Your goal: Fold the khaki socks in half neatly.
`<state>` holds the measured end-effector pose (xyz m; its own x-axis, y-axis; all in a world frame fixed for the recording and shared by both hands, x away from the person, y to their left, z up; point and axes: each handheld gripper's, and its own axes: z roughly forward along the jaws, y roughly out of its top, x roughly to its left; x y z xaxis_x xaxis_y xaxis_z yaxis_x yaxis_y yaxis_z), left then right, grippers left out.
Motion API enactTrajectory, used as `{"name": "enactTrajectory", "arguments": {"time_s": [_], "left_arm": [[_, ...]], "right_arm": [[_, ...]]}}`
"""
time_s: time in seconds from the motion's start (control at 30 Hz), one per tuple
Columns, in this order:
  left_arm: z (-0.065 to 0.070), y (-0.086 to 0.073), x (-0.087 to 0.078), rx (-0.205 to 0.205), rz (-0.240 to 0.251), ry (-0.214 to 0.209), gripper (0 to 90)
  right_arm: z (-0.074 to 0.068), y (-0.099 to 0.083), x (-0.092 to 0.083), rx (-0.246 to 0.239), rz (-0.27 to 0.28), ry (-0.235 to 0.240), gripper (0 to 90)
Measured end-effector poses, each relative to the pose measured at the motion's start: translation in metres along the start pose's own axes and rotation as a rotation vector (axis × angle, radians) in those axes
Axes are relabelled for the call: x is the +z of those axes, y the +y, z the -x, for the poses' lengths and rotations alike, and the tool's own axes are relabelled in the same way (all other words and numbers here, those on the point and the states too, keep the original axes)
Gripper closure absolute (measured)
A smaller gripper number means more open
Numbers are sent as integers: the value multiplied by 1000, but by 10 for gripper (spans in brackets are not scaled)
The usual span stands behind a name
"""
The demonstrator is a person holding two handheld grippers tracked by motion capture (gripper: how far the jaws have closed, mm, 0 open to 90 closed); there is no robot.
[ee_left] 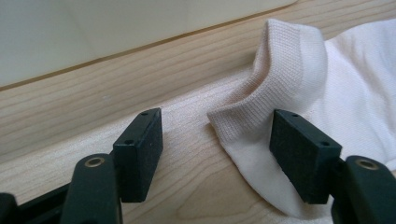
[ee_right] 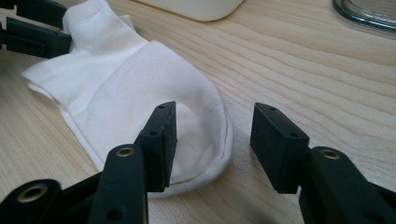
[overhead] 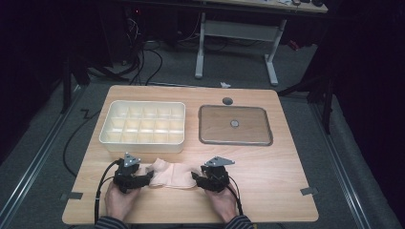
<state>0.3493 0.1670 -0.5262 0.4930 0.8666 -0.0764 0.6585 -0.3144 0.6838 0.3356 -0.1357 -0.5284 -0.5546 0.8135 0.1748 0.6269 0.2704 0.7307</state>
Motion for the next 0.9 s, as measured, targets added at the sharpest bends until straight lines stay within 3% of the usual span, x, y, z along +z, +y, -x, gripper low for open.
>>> {"name": "enactTrajectory", "arguments": {"time_s": [0.37,0.9], "left_arm": [[4,1,1,19,-7,18,377],[10,2,0,59,-4,-44,651]], "right_arm": [[-3,1,3,-26,-17,-11,615],[-6,0,5,-67,-26,5,760]]}}
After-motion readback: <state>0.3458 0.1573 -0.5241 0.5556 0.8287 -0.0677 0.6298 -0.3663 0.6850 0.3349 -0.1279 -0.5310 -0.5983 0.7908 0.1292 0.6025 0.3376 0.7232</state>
